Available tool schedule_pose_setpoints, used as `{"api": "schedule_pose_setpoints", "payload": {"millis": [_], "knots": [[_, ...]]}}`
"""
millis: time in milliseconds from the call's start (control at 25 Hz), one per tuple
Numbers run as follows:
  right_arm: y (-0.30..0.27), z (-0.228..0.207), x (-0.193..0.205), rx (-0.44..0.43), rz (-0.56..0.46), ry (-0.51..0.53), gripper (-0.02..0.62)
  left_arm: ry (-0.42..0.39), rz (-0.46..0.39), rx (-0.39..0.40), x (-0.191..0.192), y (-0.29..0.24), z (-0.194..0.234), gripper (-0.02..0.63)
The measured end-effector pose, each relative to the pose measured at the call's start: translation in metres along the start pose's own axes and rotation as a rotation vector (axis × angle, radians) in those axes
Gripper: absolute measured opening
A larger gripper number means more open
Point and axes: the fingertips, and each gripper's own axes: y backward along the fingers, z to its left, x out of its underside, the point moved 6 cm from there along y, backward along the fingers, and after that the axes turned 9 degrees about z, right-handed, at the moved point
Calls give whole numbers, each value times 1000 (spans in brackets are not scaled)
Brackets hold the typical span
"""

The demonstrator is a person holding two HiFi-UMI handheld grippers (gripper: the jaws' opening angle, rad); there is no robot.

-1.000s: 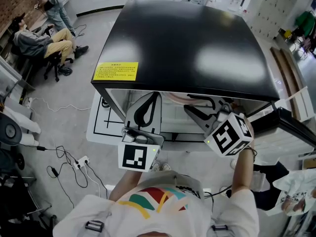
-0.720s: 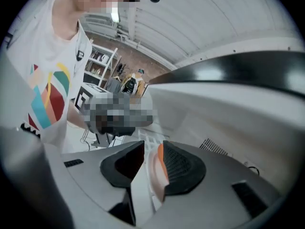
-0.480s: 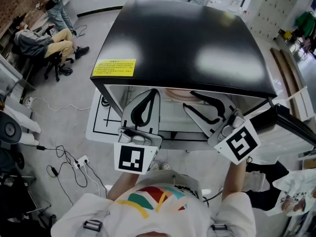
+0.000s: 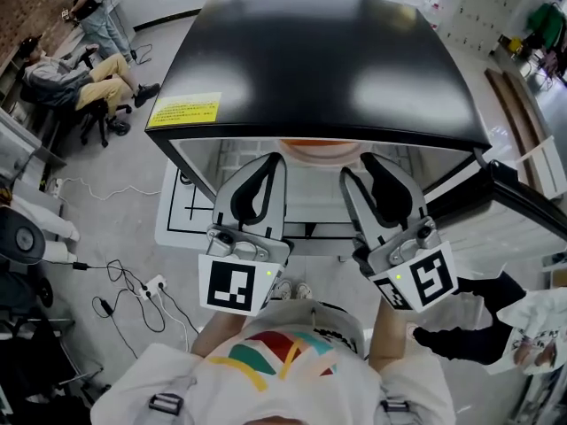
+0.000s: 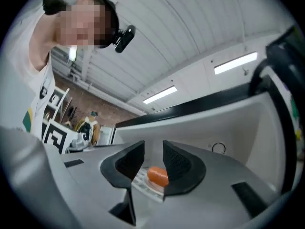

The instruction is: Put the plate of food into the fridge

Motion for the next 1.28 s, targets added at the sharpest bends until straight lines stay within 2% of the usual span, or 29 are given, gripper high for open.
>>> {"api": "schedule_pose_setpoints", "payload": {"millis": [80, 160, 280, 320, 360, 440, 520, 640, 720, 1160, 1280], "knots": [[10, -3, 5, 50, -97, -140, 120, -5, 1, -1, -1, 0, -4, 6], [19, -3, 10, 124, -145, -211, 120, -8, 3, 11, -1, 0, -11, 6], [23, 2, 21, 203, -97, -232, 117, -7, 8, 30, 0, 1, -19, 6], [23, 3, 25, 223, -74, -248, 78, -9, 11, 35, 1, 1, -22, 6], [24, 4, 29, 240, -56, -269, -2, -11, 17, 41, 3, 1, -24, 6], [27, 6, 33, 258, -40, -291, -2, -10, 33, 51, 5, 0, -28, 6], [31, 8, 33, 289, -29, -255, -2, -9, 47, 50, 8, 0, -29, 6], [36, 16, 31, 352, 13, -134, -2, -2, 66, 41, 13, 0, -29, 6], [37, 21, 33, 364, 37, -86, -2, 7, 67, 38, 15, 0, -29, 6], [43, 24, 39, 408, 84, -32, -2, -1, 44, 54, 16, 1, -33, 6], [45, 22, 37, 405, 71, -59, -2, -2, 45, 65, 15, 1, -35, 6]]}}
